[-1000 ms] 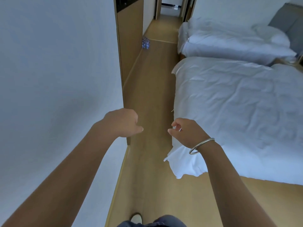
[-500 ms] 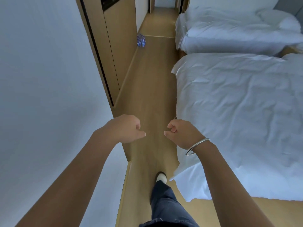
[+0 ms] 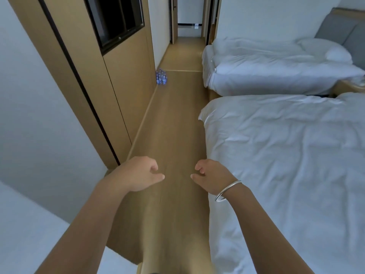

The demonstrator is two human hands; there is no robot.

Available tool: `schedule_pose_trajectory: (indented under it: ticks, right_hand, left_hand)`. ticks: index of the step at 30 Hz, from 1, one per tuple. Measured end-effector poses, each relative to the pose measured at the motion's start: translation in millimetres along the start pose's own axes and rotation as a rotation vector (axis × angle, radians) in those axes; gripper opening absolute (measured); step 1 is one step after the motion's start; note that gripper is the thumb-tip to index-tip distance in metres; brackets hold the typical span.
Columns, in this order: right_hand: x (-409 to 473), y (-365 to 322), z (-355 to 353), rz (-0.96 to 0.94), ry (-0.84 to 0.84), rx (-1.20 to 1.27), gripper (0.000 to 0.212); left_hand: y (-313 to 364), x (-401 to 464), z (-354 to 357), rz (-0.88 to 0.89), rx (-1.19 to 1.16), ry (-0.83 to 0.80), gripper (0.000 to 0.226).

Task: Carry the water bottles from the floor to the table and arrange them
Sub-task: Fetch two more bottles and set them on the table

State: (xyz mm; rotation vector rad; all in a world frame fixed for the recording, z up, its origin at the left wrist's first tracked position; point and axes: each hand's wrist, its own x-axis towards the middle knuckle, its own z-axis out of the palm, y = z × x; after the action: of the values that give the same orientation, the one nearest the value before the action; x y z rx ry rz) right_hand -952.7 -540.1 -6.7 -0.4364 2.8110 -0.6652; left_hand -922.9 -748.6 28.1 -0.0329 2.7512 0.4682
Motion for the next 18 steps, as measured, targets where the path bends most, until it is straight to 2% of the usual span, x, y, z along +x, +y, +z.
schedule_pose_trajectory:
  ticks: [10,18]
  right_hand:
    - [116,34,-27,0.024,-0.067,0.009,0.033]
    - [262,39,-74,0.063,-0.018,0.004,0.032]
  left_hand:
    - [10,134,-28,-0.009,-0.028,-0.077,0.047]
    - [5,274,-102,0.013,-0.029,-0.008,0.043]
